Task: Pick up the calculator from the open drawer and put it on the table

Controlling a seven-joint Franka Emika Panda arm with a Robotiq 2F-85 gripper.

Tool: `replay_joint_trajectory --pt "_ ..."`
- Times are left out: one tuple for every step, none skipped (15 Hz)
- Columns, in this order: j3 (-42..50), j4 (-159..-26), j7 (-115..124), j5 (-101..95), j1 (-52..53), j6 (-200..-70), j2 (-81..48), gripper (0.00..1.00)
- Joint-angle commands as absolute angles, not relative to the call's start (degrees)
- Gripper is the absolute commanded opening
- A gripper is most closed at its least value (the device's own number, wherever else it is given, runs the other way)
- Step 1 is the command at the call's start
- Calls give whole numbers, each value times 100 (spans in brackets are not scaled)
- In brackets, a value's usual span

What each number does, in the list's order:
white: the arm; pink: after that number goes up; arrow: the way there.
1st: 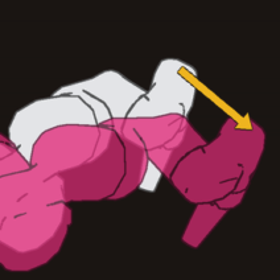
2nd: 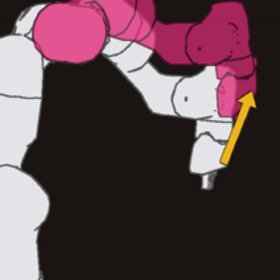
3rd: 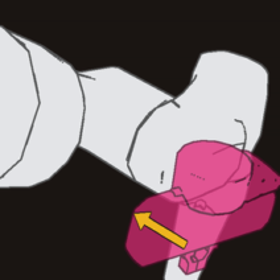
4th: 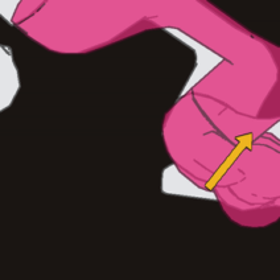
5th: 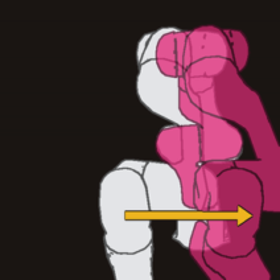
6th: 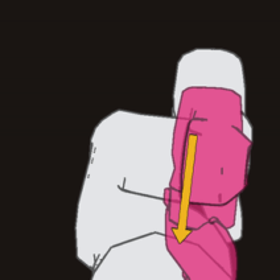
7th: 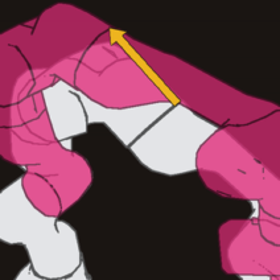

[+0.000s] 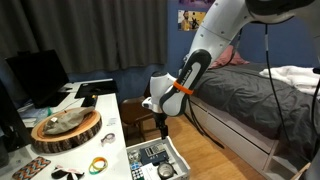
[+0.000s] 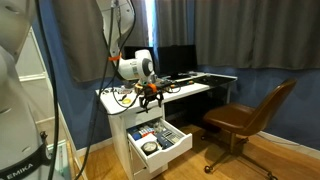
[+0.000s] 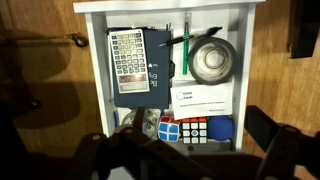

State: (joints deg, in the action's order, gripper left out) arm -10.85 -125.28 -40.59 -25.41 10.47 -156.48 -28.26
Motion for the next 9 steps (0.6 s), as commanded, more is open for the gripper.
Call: replay_joint_trajectory --pt "-935 -11804 -4448 -2787 997 -15912 -3767 100" --pt "-905 -11640 -4571 -2787 964 -15926 -3969 100" --pt "-948 -11475 -4768 -2722 871 -15936 -4169 100" --pt "-909 -11281 -4888 -2736 862 -15925 -4367 100" --pt "-932 -11087 -5056 -2706 805 -15913 -4575 100" --pt "-946 -10871 -5242 -2697 769 -15854 -4786 100" --pt "-926 -10686 -5351 -2688 763 -15859 -4975 100" --pt "-911 -10488 -5465 -2687 770 -15849 -5170 100" --pt "-902 -10308 -5564 -2678 772 -15858 -5352 100"
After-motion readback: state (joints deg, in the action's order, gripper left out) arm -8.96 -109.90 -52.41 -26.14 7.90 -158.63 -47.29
